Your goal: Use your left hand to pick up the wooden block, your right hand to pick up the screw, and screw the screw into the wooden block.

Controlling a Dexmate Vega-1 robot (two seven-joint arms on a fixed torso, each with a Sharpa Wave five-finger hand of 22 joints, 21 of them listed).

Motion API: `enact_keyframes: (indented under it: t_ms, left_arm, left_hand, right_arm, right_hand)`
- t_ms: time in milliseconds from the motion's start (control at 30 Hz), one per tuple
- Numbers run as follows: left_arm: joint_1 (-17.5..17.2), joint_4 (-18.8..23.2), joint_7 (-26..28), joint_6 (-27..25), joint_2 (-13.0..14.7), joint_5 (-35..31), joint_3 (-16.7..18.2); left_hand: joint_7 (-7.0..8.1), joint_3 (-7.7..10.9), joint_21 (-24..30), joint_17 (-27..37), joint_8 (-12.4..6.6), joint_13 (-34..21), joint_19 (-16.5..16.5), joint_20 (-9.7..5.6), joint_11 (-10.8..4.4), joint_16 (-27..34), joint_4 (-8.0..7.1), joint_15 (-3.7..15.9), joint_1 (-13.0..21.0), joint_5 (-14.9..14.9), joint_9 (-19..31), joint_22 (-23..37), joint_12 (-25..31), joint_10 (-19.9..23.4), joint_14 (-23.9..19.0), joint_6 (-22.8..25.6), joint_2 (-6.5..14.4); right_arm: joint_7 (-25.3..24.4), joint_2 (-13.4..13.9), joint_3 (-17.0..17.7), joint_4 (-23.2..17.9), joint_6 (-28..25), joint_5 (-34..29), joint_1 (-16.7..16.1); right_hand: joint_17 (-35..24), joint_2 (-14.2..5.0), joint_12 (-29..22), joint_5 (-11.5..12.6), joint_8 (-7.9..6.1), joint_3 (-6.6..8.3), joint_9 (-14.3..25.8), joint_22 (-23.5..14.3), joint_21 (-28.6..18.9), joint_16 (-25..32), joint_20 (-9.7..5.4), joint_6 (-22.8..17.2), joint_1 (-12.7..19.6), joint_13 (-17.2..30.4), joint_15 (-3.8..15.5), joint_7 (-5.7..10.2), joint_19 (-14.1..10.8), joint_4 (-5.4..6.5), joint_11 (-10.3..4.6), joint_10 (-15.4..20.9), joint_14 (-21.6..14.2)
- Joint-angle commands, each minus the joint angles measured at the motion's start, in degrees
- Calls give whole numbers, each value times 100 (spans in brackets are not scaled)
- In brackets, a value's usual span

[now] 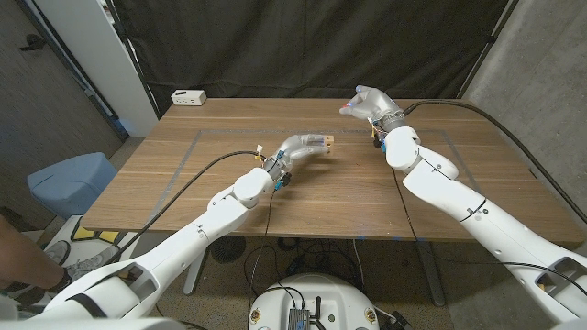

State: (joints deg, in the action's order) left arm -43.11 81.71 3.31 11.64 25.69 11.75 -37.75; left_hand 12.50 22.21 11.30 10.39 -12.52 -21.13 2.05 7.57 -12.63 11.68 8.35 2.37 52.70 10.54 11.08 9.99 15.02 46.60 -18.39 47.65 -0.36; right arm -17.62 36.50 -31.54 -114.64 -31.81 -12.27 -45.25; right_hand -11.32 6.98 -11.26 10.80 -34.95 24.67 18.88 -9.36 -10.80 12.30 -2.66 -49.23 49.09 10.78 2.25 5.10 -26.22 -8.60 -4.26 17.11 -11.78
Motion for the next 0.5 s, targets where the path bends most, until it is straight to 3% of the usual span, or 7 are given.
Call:
enact_keyframes:
  t_ms: [33, 500]
  left_arm:
    - [69, -151, 39, 107, -158, -33, -63]
    - [121, -286, 75, 181, -311, -84, -143]
  left_hand:
    - [-4, -24, 1, 19, -22, -31, -12, -1, 5, -7, 4, 344, 7, 38, 14, 26, -17, 40, -39, 110, 40]
    - [-3, -30, 5, 19, -15, -37, -3, 3, 5, -11, 5, 345, 6, 40, 14, 26, -24, 49, -31, 106, 46]
  right_arm:
    - [-782, -202, 100, -74, 280, 232, -337]
    - [-1350, -388, 145, 19, 765, 327, -629]
  right_hand:
    - [-27, 1, -19, -7, 0, 12, -4, -15, -14, 33, -280, -31, -20, 19, 393, -23, -79, 7, 21, 52, -68]
    - [-24, -42, -19, -25, 4, 5, -62, -16, -14, 42, -297, -65, -9, 20, 416, -43, -114, 3, 26, 98, -114]
